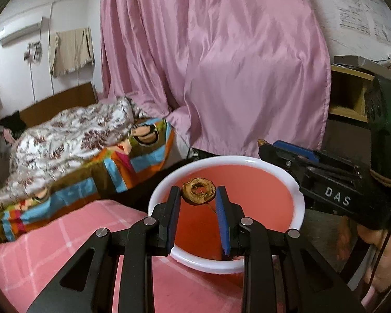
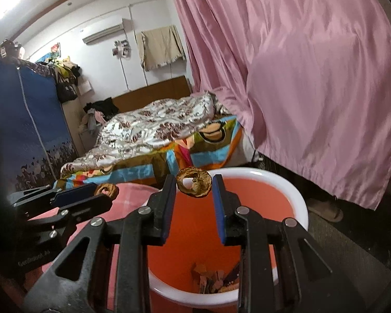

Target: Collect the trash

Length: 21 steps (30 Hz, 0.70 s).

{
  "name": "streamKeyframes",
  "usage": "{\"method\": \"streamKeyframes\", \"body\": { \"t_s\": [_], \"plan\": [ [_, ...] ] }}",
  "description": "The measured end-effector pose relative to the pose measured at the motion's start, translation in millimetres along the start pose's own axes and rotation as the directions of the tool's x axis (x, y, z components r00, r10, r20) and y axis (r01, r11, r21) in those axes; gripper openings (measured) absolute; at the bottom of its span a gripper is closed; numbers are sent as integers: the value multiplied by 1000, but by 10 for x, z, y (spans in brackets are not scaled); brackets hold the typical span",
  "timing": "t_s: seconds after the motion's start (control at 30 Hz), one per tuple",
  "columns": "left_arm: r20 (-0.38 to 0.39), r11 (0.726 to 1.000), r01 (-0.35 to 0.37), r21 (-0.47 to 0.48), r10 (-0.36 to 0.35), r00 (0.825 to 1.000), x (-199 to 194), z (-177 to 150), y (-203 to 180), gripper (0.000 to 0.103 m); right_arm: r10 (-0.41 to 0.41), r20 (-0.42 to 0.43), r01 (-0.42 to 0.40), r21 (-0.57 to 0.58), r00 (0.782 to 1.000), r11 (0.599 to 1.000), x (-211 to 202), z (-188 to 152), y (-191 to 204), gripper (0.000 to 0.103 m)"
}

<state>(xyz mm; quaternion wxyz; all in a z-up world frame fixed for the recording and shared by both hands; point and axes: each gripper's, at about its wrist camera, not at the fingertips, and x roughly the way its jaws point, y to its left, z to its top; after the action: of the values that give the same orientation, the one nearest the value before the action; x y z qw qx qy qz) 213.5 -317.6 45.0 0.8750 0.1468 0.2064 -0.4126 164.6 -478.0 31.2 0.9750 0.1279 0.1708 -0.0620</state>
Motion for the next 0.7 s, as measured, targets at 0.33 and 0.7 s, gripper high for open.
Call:
{"method": "streamKeyframes", "body": {
  "t_s": [0.33, 0.7],
  "plan": [
    [-70, 990, 62, -124, -71, 995, 185, 23, 106, 24, -12, -28, 13, 5, 1000, 1000, 29, -29, -101, 36],
    [-90, 980, 67, -188, -85, 992, 177, 55, 177, 32, -14, -39, 14, 18, 999, 1000, 32, -22, -103, 37]
  ]
}}
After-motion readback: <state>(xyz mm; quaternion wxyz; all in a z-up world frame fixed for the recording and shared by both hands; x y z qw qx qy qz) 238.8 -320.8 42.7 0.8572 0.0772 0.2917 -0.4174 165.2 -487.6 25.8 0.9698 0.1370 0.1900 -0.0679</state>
